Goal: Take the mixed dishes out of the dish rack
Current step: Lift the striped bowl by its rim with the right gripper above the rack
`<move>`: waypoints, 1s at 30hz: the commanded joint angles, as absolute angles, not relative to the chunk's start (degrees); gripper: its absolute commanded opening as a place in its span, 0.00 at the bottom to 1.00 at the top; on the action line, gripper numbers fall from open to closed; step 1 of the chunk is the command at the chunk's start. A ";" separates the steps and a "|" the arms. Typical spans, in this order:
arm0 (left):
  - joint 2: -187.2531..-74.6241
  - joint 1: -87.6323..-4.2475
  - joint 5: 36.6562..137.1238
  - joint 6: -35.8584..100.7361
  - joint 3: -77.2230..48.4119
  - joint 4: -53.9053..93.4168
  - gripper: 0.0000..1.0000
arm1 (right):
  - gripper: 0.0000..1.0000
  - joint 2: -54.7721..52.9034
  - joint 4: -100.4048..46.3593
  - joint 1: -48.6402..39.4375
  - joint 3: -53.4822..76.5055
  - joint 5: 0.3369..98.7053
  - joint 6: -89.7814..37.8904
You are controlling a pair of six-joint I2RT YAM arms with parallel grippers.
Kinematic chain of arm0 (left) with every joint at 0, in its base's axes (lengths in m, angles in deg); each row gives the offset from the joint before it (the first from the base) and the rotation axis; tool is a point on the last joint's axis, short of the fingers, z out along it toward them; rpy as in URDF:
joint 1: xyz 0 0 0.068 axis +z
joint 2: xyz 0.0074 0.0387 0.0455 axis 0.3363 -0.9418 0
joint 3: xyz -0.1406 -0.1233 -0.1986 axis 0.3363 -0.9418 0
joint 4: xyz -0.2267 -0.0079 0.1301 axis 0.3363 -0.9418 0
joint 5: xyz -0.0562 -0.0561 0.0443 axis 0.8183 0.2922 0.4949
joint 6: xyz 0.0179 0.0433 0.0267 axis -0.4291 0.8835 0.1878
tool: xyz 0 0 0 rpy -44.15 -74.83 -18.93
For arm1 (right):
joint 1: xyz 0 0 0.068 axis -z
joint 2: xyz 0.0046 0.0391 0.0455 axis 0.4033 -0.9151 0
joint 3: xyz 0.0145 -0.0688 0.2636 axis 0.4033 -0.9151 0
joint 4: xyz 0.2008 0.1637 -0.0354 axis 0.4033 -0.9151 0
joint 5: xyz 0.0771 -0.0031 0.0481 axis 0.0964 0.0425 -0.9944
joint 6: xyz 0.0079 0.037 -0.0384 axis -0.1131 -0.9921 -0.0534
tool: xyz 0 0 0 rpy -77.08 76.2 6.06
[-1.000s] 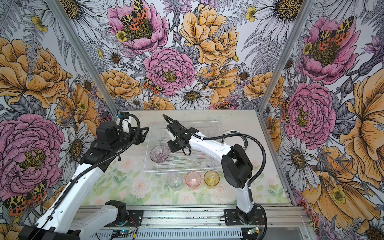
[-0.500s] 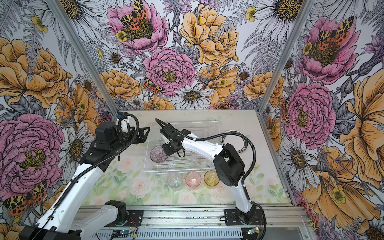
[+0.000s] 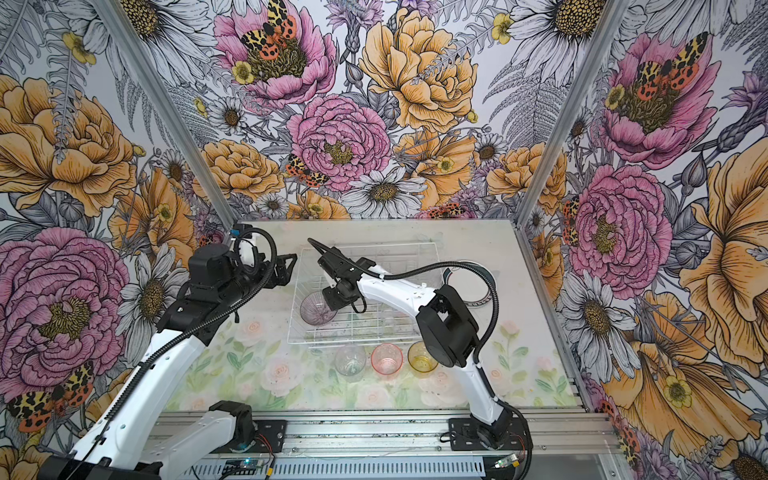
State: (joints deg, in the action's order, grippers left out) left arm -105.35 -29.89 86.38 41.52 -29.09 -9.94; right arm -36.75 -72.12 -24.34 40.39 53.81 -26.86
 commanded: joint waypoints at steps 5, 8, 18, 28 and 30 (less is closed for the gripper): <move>-104.80 -29.07 85.24 42.45 -27.95 -10.17 0.99 | 0.21 -39.11 -72.77 -25.00 44.03 54.39 -27.37; -104.81 -28.81 85.39 42.54 -27.98 -10.22 0.99 | 0.20 -39.68 -72.96 -25.00 44.43 54.26 -27.48; -104.68 -28.53 85.53 42.54 -28.18 -10.21 0.99 | 0.11 -40.66 -73.51 -25.00 44.88 55.07 -27.58; -104.67 -28.53 85.12 42.72 -28.22 -10.52 0.99 | 0.00 -39.06 -73.49 -24.94 44.73 57.04 -28.15; -104.69 -28.52 84.99 42.80 -28.27 -10.57 0.99 | 0.00 -38.08 -73.47 -24.75 44.41 57.79 -28.07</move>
